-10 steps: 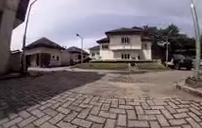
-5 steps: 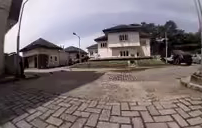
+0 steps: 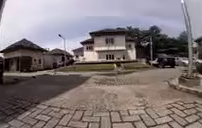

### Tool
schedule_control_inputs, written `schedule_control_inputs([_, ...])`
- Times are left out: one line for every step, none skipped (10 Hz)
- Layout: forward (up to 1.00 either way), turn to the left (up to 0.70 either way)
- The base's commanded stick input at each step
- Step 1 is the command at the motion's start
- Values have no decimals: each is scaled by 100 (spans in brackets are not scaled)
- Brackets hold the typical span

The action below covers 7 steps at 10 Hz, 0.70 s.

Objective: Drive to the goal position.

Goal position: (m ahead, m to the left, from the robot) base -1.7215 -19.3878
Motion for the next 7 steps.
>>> schedule_control_inputs([50,0])
schedule_control_inputs([50,0])
schedule_control_inputs([50,0])
schedule_control_inputs([50,0])
schedule_control_inputs([50,0])
schedule_control_inputs([50,0])
schedule_control_inputs([50,0])
